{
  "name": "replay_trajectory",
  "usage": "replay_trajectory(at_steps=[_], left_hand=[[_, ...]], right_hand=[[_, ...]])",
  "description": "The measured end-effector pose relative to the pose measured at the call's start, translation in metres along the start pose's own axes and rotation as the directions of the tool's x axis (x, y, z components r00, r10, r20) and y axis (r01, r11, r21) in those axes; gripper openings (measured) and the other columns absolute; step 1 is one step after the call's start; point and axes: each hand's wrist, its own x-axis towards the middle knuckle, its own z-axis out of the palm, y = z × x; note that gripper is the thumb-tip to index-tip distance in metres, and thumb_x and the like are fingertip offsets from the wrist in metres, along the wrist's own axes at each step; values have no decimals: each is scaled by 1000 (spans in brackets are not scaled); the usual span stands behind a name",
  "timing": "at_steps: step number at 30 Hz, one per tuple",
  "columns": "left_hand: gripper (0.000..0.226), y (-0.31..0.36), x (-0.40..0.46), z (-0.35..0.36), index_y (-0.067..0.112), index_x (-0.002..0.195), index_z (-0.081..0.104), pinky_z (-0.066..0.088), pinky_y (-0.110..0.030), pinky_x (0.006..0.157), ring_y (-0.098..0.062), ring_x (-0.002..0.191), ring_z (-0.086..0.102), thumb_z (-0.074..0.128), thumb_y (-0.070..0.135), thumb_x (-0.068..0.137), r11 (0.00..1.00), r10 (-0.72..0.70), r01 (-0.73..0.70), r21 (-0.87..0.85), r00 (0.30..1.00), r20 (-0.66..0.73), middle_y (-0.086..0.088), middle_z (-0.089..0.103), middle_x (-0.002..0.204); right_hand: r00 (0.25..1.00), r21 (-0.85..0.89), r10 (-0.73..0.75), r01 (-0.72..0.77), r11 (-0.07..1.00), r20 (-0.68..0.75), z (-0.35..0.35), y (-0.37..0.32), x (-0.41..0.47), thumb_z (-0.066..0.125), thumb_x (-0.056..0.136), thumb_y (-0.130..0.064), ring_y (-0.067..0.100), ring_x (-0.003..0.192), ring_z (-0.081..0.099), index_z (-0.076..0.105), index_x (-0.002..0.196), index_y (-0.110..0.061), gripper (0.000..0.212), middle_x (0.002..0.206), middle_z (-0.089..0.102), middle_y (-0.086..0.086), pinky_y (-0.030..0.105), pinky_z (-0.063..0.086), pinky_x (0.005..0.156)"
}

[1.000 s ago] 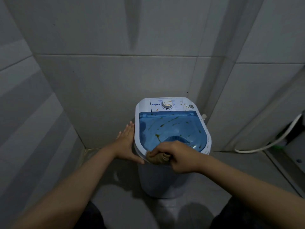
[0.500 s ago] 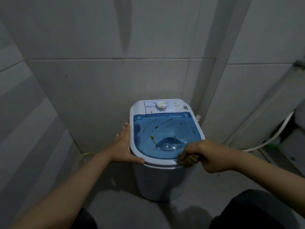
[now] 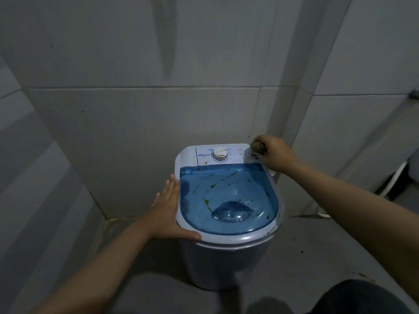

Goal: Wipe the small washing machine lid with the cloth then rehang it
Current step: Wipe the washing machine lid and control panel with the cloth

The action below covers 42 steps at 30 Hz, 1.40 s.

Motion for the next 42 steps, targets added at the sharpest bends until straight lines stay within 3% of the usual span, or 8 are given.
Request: replay_trajectory(at_steps=[11, 17, 22, 27, 31, 34, 39, 42], left_hand=[[151, 1, 0, -1, 23, 139, -35, -13, -40, 111, -16, 137, -34, 60, 86, 42, 1000, 3, -3, -8, 1000, -1, 3, -44, 146], [150, 3, -1, -2, 23, 142, -31, -12, -41, 111, -15, 137, -32, 65, 83, 43, 1000, -5, 5, -16, 1000, -13, 2, -39, 149], [153, 6, -2, -5, 21, 143, -30, -12, -42, 112, -15, 137, -32, 63, 85, 39, 1000, -18, 18, -23, 1000, 8, 0, -38, 150], [156, 6, -2, -6, 20, 143, -28, -11, -42, 112, -16, 138, -31, 57, 91, 33, 1000, -21, 21, -21, 1000, 21, -2, -36, 151], [158, 5, -2, -5, 20, 144, -27, -9, -45, 114, -19, 140, -29, 54, 93, 30, 1000, -17, 18, -19, 999, 27, -3, -34, 152], [160, 5, 0, -5, 19, 144, -27, -8, -47, 115, -20, 140, -29, 50, 96, 27, 1000, -16, 16, -15, 1000, 22, -4, -33, 153], [161, 4, 1, -5, 19, 145, -25, -7, -47, 115, -20, 141, -27, 47, 97, 24, 1000, -12, 12, 0, 1000, 20, -5, -31, 154], [160, 5, 1, -5, 19, 145, -25, -7, -48, 115, -20, 141, -26, 48, 97, 25, 1000, -4, 4, 3, 1000, 12, -5, -31, 154]], right_hand=[[994, -8, 23, -22, 1000, 110, 19, 3, 0, 53, 72, 11, 39, 115, 53, 51, 127, -2, 57, 125, 57, 23, 41, 46, 93], [995, 5, 65, -65, 998, 73, 19, 7, -22, 47, 64, 11, 41, 94, 60, 55, 99, 5, 36, 99, 64, 25, 46, 51, 77], [993, 41, 92, -95, 995, 70, 17, 9, -53, 61, 75, -4, 32, 104, 61, 61, 118, -16, 45, 114, 68, 13, 27, 43, 78], [995, 157, 82, -89, 984, 49, 11, 2, -99, 64, 77, -1, 32, 107, 60, 62, 117, -9, 41, 116, 66, 16, 43, 50, 90], [991, 185, 130, -132, 974, 25, 13, -2, -132, 61, 77, 3, 33, 115, 56, 56, 126, -12, 51, 125, 61, 15, 37, 45, 98], [990, 157, 132, -124, 980, -41, 12, -15, -157, 56, 74, 7, 35, 108, 58, 59, 120, -6, 48, 117, 64, 19, 29, 42, 89], [985, 34, 84, -80, 996, -153, 30, -37, -194, 48, 60, 8, 45, 95, 60, 58, 111, 4, 52, 110, 63, 26, 46, 51, 84], [983, -105, 58, -78, 991, -177, 43, -55, -207, 52, 58, 15, 43, 89, 58, 55, 111, 2, 54, 113, 60, 23, 39, 47, 77]])
